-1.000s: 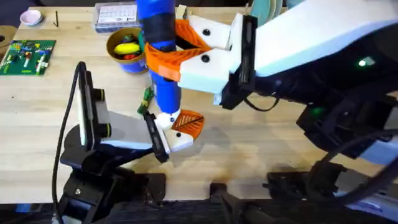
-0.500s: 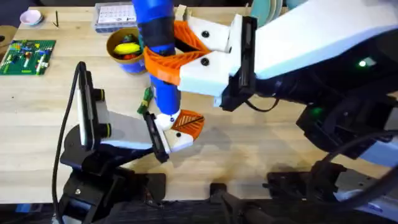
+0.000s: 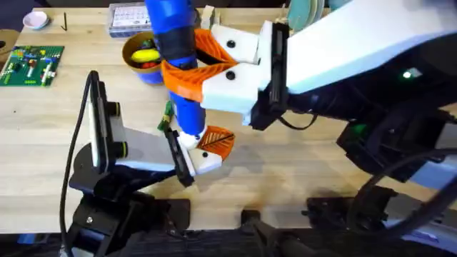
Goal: Pick up the gripper from the table and insert it into the empty holder that is missing its gripper. Then pick up a screw, insert it into the mounting hole, and use the screwdriver to tighten it. Finally, clean up the table by picking up the vegetable and placing it into the bucket.
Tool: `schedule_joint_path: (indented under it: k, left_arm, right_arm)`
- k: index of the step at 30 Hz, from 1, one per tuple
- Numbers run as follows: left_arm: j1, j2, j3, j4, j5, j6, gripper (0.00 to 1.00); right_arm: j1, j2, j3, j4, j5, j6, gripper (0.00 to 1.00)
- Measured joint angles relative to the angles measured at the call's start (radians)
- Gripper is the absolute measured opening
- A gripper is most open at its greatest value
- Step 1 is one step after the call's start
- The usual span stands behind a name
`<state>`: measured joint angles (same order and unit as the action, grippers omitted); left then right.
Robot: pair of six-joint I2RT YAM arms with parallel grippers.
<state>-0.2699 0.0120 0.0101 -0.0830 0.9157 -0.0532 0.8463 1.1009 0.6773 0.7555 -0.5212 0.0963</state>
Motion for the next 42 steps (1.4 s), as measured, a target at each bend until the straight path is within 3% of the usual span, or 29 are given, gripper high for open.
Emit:
schedule_joint_path:
  k: [42]
  left_arm:
    - [0.0, 0.0, 0.0, 0.0, -0.007, -0.008, 0.01]
  right_arm:
    - [0.002, 0.02, 0.0, -0.039, -0.002, -0.049, 0.02]
